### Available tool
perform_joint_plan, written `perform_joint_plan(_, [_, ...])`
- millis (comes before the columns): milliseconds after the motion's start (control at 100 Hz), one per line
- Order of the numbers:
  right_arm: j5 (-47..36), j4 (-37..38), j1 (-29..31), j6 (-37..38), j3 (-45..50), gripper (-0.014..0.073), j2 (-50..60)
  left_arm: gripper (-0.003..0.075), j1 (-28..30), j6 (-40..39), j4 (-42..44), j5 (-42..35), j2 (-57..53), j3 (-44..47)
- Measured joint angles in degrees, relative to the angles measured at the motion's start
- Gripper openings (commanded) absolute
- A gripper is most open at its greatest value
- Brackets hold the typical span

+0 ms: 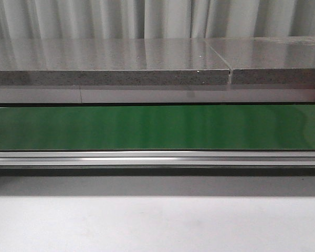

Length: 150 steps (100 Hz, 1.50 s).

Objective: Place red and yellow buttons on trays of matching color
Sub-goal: 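Grasp the red button with the left gripper and lift it, then lower the red button onto the green belt and open the left gripper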

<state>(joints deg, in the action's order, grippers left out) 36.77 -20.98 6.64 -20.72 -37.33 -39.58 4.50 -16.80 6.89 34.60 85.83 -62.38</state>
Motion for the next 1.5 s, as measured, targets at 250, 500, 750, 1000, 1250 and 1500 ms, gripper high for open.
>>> perform_joint_plan(250, [0.0, 0.0, 0.0, 0.0, 0.0, -0.0066, 0.0, 0.0044, 0.0, 1.0, -0.3, 0.0, 0.0, 0.0])
perform_joint_plan(500, [0.0, 0.0, 0.0, 0.0, 0.0, -0.0066, 0.0, 0.0044, 0.0, 1.1, -0.4, 0.0, 0.0, 1.5])
perform_joint_plan(750, [0.0, 0.0, 0.0, 0.0, 0.0, -0.0066, 0.0, 0.0102, 0.0, 1.1, -0.4, -0.3, 0.0, 2.4])
perform_joint_plan(1000, [0.0, 0.0, 0.0, 0.0, 0.0, -0.0066, 0.0, 0.0373, 0.0, 1.3, -0.4, -0.3, 0.0, 2.4])
perform_joint_plan(1250, [0.0, 0.0, 0.0, 0.0, 0.0, -0.0066, 0.0, 0.0476, 0.0, 4.7, -2.9, -0.2, 0.0, 2.4])
perform_joint_plan(1500, [0.0, 0.0, 0.0, 0.0, 0.0, -0.0066, 0.0, 0.05, 0.0, 6.1, -3.9, -0.2, 0.0, 2.4])
